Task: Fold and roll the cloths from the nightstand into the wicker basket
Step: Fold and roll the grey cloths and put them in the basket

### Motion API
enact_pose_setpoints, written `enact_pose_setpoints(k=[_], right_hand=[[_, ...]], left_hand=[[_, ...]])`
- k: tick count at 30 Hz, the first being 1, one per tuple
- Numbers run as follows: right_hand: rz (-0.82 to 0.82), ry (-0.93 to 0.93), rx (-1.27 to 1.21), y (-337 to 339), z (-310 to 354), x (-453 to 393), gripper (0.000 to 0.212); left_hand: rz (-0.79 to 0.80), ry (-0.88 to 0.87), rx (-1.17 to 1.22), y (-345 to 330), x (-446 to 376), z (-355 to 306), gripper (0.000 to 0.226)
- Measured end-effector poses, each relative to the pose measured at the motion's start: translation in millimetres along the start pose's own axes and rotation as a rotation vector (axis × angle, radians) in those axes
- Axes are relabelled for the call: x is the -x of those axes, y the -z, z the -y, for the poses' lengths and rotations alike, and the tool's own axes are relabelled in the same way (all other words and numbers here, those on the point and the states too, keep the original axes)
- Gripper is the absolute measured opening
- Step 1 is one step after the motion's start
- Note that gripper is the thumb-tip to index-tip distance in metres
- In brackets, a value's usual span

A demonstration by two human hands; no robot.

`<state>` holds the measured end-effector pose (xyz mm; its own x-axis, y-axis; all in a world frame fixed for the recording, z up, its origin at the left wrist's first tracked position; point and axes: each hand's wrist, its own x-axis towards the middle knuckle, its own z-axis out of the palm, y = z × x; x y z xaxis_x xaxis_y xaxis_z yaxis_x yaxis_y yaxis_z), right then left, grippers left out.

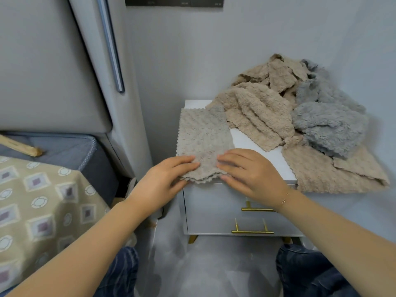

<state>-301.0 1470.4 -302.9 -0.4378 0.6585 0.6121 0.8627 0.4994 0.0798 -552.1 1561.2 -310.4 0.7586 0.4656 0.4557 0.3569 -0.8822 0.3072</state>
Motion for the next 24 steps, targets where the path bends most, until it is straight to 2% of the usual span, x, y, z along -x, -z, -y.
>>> enact_pose_setpoints(k=[5,8,11,13,14,18,21,24], right_hand=[[0.137,-0.06,-0.053,-2.2,-1.0,15.1,0.045],[0.11,-0.066,-0.089,-4.5,-1.7,19.5,0.035],[0.037,-0.186,-0.208,-3.2,-2.9,20.6,0.028],[0.015,-0.28,-0.277,-2.8,-2.7,20.0,0.018],[0.005,-0.324,-0.307,-3.3,-2.5,19.2,0.016],[-0.033,-0.506,-0.408,-4.3,-3.5,13.2,0.039],[-0.007,-0.631,-0.465,-2.7,-5.4,7.5,0.047],[0.013,-0.755,-0.522,0.2,-4.3,1.8,0.051]], left_hand=[[0.008,0.01,0.07,-4.5,1.7,-5.0,0.041],[0.026,0.013,0.048,0.0,0.5,-4.4,0.037],[0.019,0.027,0.014,9.5,-3.0,-5.6,0.025],[0.019,0.055,0.001,12.5,-4.7,-7.4,0.036],[0.019,0.096,0.009,13.6,-5.6,-8.6,0.04],[0.029,0.335,0.103,14.8,-11.6,-8.6,0.048],[-0.009,0.472,0.21,15.3,-16.7,-10.6,0.039],[-0.043,0.56,0.32,13.1,-19.2,-8.6,0.039]])
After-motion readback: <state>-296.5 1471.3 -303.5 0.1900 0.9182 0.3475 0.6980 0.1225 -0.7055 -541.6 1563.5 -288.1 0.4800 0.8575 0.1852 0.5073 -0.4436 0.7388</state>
